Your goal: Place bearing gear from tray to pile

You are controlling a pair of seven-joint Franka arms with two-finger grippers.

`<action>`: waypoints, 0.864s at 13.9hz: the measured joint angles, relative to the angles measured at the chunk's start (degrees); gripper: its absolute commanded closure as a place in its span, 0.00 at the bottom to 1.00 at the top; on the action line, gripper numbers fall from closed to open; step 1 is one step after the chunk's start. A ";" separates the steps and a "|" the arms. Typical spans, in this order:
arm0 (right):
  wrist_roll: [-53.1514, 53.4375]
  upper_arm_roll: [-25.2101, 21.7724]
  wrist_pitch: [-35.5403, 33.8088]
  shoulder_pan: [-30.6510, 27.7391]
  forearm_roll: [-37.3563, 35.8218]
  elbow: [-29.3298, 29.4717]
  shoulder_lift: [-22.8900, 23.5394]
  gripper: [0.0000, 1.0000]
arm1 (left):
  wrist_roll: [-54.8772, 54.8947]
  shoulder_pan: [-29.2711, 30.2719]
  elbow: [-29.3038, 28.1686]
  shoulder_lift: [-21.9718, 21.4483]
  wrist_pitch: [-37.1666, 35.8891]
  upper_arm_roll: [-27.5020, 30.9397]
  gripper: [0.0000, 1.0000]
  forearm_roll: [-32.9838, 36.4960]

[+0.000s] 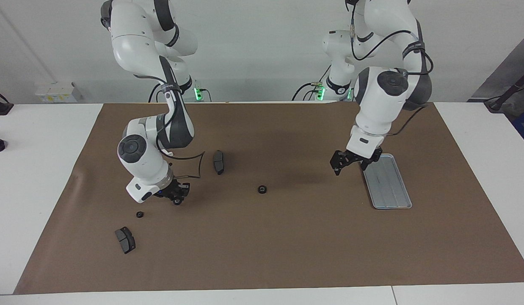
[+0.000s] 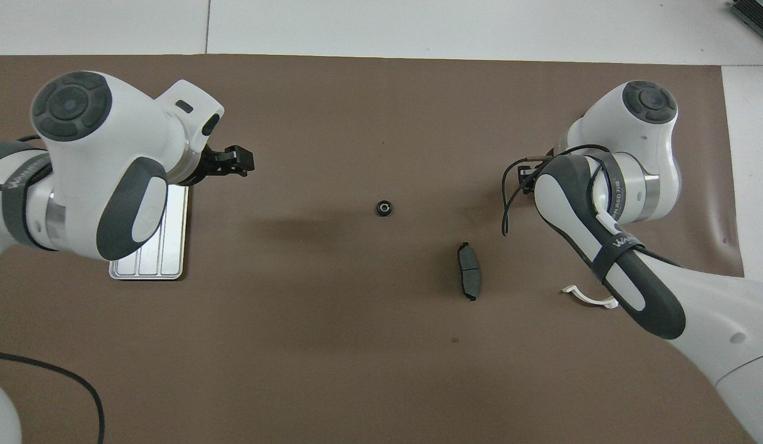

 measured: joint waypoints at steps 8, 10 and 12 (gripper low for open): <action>3.98 0.01 0.05 0.82 0.01 -0.65 -1.28 0.00 | 21.93 10.62 0.25 -5.01 -7.89 0.02 0.00 0.00; 3.98 0.09 0.45 1.62 0.01 -0.34 -1.80 0.00 | 21.94 10.60 0.37 -7.85 -10.24 -0.49 0.00 0.00; 5.31 0.12 2.13 4.57 0.01 0.35 -2.20 0.00 | 21.94 10.60 0.65 -10.74 -13.69 -0.64 0.00 0.00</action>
